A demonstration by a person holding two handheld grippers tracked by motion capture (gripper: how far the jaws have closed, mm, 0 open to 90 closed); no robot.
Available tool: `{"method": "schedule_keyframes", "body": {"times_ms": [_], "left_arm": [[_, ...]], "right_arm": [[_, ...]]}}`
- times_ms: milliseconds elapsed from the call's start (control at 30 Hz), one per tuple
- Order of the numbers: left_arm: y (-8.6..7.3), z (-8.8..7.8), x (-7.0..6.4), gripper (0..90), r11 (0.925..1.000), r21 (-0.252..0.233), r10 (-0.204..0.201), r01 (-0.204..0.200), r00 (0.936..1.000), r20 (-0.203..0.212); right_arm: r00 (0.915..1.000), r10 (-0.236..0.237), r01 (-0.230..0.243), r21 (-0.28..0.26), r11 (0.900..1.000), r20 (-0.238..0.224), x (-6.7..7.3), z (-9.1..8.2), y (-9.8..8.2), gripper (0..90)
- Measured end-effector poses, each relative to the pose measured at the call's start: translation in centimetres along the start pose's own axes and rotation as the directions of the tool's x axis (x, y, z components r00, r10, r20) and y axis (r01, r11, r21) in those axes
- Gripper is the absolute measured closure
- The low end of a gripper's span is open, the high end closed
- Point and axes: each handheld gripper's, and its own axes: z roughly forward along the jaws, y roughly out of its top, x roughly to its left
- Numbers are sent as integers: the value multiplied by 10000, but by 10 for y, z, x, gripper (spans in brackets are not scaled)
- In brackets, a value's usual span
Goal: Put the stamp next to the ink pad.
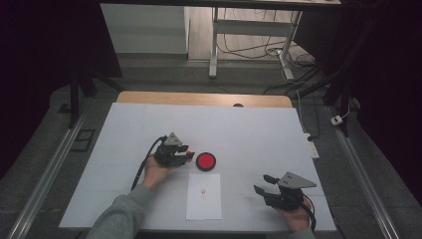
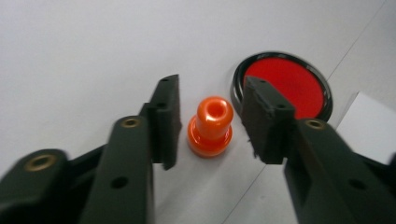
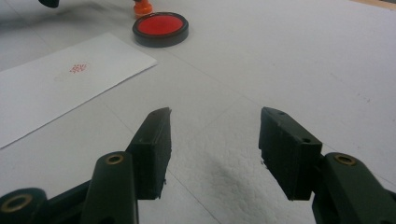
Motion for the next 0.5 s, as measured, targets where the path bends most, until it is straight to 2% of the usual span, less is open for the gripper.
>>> {"method": "schedule_keyframes", "body": {"times_ms": [233,367,500], "left_arm": [[6,-15,-4,416,9992,-411,-4,0,10000,-91],[8,-21,-7,386,9988,-480,-49,58,9998,181],[8,-29,-12,358,9996,-289,-53,65,9992,394]], "right_arm": [[10000,10,-10,-50,10000,-66,0,0,0,435],[10000,18,-18,-108,9999,-51,0,0,0,434],[10000,-13,12,-110,9999,-28,-1,-1,0,434]]}}
